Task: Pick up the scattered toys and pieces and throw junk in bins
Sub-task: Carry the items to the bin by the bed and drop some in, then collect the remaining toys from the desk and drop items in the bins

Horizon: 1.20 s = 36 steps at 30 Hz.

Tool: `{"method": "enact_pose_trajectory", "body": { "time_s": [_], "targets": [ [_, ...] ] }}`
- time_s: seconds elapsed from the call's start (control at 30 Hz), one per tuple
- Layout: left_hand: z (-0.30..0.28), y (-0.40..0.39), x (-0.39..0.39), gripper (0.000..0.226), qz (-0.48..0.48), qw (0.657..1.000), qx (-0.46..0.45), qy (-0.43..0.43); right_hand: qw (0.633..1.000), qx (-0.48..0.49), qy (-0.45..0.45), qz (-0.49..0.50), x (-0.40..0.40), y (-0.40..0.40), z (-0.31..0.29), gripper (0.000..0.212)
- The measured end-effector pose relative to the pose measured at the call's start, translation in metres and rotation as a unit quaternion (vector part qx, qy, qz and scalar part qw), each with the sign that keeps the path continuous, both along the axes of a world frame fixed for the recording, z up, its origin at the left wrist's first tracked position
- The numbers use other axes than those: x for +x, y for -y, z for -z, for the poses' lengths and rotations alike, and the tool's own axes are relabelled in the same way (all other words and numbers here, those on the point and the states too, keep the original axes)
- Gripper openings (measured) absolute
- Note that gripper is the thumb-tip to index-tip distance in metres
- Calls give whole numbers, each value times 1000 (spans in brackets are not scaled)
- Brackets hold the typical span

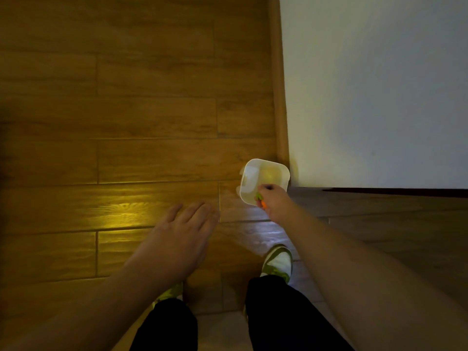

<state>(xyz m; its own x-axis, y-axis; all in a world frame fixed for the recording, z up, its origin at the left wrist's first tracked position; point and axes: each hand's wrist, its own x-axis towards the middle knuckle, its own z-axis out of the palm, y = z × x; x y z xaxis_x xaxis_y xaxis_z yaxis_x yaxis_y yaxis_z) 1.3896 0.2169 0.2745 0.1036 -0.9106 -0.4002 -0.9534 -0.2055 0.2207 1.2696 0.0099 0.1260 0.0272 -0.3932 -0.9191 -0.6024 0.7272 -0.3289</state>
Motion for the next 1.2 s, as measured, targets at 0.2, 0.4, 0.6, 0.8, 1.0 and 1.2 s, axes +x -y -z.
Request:
{"method": "enact_pose_trajectory", "body": {
  "time_s": [0.2,0.4,0.6,0.8,1.0,1.2],
  "targets": [
    [-7,12,4,56,-1,1000,-3,8,998,0,-28,-55,7,8,-2,51],
    [-25,13,0,57,-4,1000,-12,20,998,6,-20,-63,-2,15,-37,40],
    [-64,13,-7,68,-29,998,49,14,952,-37,-15,-304,-19,4,-115,43],
    [-151,12,-25,67,-67,992,110,-16,818,-187,-26,-544,-36,-25,-234,64],
    [-274,-24,-33,70,-42,993,108,-27,806,-241,-31,-539,-51,-64,-396,63],
    [-397,-54,-24,68,9,996,88,19,652,-415,-120,-623,-71,-118,-512,63]
  ]
}}
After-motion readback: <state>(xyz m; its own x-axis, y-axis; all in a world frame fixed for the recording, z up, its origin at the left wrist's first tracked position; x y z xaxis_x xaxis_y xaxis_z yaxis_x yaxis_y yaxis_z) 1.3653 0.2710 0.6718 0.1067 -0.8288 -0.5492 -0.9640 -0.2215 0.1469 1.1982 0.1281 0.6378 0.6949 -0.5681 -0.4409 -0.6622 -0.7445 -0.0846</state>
